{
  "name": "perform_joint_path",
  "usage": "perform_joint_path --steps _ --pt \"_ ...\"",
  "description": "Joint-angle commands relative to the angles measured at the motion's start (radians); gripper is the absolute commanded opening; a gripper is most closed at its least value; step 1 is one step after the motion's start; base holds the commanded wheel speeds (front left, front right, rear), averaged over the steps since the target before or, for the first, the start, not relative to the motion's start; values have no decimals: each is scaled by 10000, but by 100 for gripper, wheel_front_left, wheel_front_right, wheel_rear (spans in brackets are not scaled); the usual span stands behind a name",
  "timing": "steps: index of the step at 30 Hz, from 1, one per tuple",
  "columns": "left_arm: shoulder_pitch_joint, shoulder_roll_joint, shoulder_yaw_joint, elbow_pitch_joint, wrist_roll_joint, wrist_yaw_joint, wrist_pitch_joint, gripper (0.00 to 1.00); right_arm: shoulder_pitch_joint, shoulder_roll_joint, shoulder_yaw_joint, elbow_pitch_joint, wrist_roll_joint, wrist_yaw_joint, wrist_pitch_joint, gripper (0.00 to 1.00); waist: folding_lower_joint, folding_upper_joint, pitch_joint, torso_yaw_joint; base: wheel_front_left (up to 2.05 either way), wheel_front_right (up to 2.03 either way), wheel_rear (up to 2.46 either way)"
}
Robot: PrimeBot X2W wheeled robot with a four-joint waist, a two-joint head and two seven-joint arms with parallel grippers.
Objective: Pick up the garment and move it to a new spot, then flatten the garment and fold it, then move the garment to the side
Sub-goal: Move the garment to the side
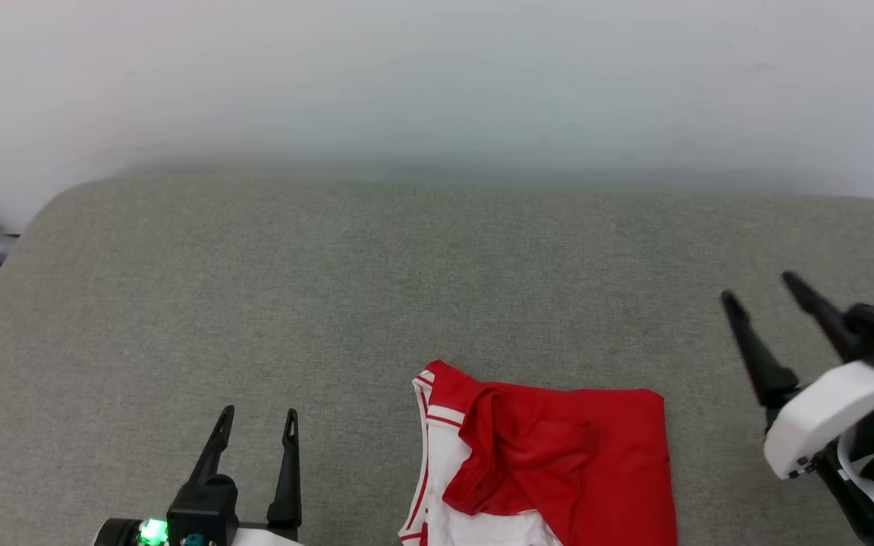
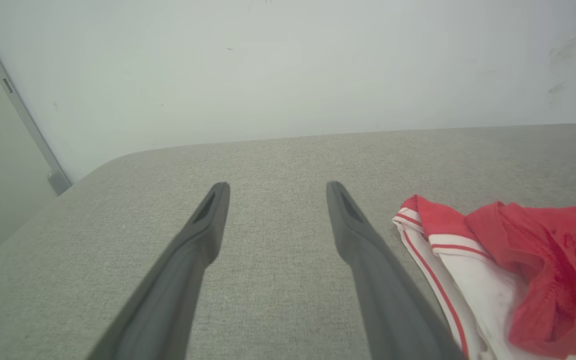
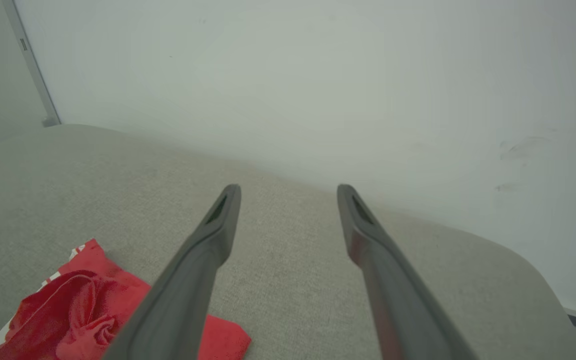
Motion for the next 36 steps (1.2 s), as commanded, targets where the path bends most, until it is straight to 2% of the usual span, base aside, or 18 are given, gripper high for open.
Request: perform_joint_path --steps 1,6,10,15,19,23,28,33,35,36 --pt "-155 -32 -7 -1 1 -29 -19 100 -226 -250 373 88 424 -11 756 100 0 0 98 82 0 0 0" --pt "-305 -57 -52 3 4 -36 -19 100 -658 -1091 1440 334 1657 -12 3304 100 0 0 326 249 0 0 0" --pt "-377 -94 -114 -14 -8 -23 -19 100 -660 -1518 2007 628 2807 -12 5185 100 0 0 537 399 0 0 0" --pt "-608 -121 -215 5 -13 -59 -19 100 -398 -1767 2313 943 3977 -11 6702 100 0 0 897 689 0 0 0" --pt "-809 -141 -271 25 -30 -75 -19 100 -309 -1782 2453 1207 4229 -11 6975 100 0 0 1278 919 0 0 0" --pt "-1031 -163 -331 58 -36 -68 -19 100 -208 -1529 2615 1736 4316 -11 6860 100 0 0 1675 1123 0 0 0" --pt "-1253 -190 -432 105 -30 -51 -19 100 56 -1451 3209 2606 4336 -11 6776 100 0 0 1989 1311 0 0 0" --pt "-1355 -218 -461 129 -51 -20 -19 100 73 -1477 3681 2878 4378 -11 6207 100 0 0 2060 1339 0 0 0" --pt "-1323 -222 -450 161 -48 -11 -19 100 -123 -1517 3788 2795 4393 -9 5886 13 0 0 2011 1296 0 0 0" --pt "-1292 -223 -441 177 -45 -8 -19 100 -229 -1529 3787 2719 4414 -9 5698 0 0 0 1971 1265 0 0 0"
